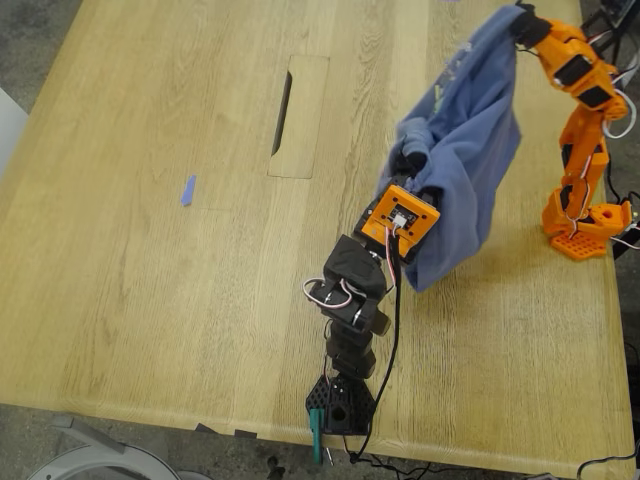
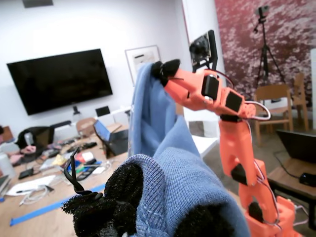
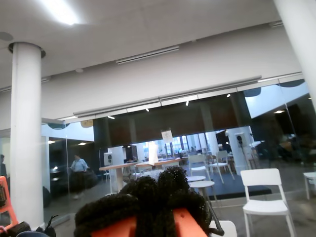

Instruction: Fold a T-shirt

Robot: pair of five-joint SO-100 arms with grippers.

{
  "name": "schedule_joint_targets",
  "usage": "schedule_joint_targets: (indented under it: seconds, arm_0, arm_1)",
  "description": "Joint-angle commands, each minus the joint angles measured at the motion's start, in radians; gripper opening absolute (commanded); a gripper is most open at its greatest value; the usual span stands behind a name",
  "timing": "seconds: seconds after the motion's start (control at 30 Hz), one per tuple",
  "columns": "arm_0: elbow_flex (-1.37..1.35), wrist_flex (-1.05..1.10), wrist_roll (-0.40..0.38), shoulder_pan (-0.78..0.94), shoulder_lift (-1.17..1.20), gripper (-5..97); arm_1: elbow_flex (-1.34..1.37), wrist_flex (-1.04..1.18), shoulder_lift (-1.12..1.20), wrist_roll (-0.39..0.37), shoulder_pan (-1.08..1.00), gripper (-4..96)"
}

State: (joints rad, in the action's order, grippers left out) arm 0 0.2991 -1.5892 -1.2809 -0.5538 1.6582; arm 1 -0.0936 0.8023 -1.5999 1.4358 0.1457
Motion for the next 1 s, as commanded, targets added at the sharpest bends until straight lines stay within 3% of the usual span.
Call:
schedule_joint_targets:
  seconds: [0.0, 0.33, 0.73, 0.97]
  arm_0:
    - [0.040, -0.017, 0.008, -0.029, 0.083, 0]
    - [0.038, -0.083, 0.005, -0.049, 0.121, 0]
    - [-0.040, -0.103, -0.009, -0.229, 0.152, 0]
    - [-0.225, -0.103, -0.083, -0.272, 0.256, 0]
  arm_1:
    - [0.005, 0.029, -0.092, 0.009, 0.002, -0.3]
    - [0.107, 0.121, -0.193, 0.012, 0.043, -0.3]
    - [0.109, 0.255, -0.189, 0.012, 0.158, -0.3]
    - [0.117, 0.416, -0.252, -0.006, 0.156, -0.3]
